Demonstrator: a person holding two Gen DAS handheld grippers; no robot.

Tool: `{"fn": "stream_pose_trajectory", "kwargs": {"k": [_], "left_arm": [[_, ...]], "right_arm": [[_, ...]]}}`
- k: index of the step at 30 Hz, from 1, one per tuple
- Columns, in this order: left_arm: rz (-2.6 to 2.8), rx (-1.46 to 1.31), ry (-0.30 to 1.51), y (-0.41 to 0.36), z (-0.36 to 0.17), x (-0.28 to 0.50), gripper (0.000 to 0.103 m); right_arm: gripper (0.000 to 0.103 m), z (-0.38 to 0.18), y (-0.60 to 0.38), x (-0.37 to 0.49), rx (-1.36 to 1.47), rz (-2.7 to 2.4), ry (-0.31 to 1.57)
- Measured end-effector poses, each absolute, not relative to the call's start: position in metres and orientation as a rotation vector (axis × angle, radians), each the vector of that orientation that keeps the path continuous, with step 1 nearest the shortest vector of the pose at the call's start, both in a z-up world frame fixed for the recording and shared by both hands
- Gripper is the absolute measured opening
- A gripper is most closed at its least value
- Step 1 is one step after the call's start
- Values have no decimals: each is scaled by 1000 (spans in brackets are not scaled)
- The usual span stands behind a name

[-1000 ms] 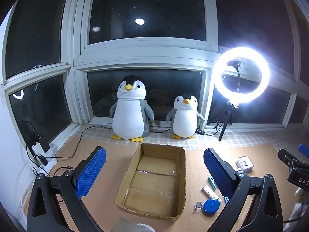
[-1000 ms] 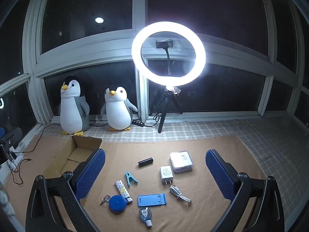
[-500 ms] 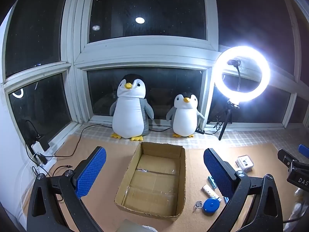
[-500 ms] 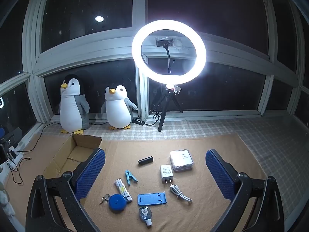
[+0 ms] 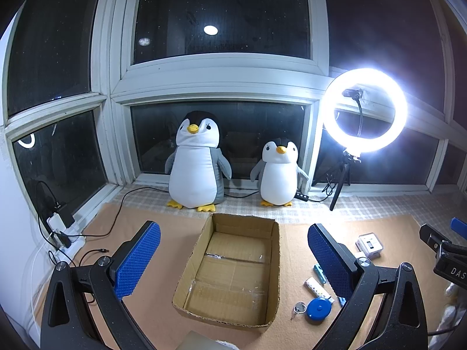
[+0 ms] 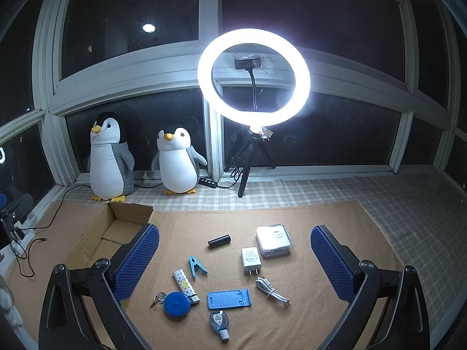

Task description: Organize rigid objects

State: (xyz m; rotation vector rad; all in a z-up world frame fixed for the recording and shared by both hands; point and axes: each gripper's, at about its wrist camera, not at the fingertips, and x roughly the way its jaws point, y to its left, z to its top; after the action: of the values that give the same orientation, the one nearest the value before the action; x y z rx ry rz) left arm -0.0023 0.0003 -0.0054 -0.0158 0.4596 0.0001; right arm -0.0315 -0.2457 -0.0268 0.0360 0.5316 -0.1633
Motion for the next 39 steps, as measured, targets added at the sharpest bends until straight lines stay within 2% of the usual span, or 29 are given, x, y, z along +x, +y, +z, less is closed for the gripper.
{"fn": "stream_pose_trajectory", "kwargs": {"k": [39], "left_arm": [[1, -16, 464, -1, -6, -4, 102]], "right_arm": [[102, -29, -246, -30, 38, -165, 543]]}}
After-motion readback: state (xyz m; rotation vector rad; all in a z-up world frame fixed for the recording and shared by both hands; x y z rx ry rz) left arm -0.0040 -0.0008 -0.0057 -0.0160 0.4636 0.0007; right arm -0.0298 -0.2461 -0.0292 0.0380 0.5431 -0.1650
